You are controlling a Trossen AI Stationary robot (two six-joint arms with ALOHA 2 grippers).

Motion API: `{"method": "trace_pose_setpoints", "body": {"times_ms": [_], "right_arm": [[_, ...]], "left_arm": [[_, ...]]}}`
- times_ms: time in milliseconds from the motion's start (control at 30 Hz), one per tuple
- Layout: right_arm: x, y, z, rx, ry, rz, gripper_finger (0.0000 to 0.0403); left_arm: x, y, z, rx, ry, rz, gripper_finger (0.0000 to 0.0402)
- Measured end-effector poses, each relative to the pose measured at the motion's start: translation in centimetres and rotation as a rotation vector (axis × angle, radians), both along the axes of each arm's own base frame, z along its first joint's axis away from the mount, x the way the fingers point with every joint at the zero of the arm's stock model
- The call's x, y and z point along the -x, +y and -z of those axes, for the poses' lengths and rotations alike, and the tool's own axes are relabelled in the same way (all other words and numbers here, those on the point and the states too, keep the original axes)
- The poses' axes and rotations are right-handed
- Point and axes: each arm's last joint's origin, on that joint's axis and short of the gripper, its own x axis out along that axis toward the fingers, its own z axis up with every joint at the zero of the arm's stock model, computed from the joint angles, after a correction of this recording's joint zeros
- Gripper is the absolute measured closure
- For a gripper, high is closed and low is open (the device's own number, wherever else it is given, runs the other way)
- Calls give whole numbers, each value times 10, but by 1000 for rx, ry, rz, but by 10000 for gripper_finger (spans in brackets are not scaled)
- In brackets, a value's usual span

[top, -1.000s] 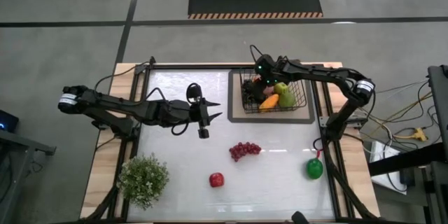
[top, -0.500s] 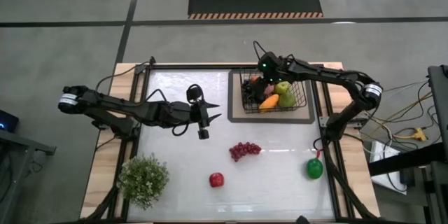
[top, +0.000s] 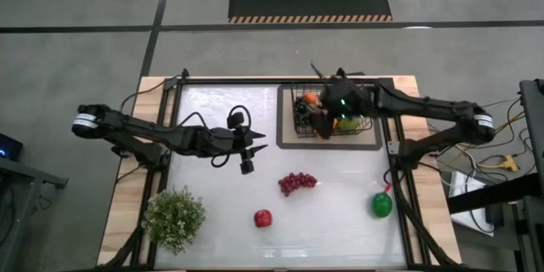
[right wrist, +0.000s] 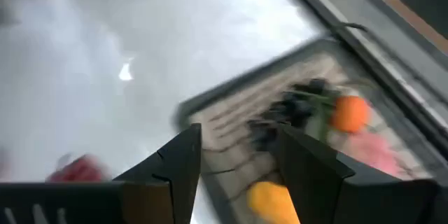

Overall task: Build produce basket
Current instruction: Put the red grapes into the black basket

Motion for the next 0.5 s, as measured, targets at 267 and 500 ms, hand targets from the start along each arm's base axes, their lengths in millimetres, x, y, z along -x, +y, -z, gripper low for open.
{"method": "trace_pose_setpoints", "body": {"times_ms": [267, 500], "right_arm": [[4, 67, 7, 66, -19, -321, 232], [-3, 110, 28, 112, -14, -533, 232]], "left_arm": [[-14, -12, 16, 37, 47, 91, 273], [-21, -17, 19, 39, 27, 105, 273]]}}
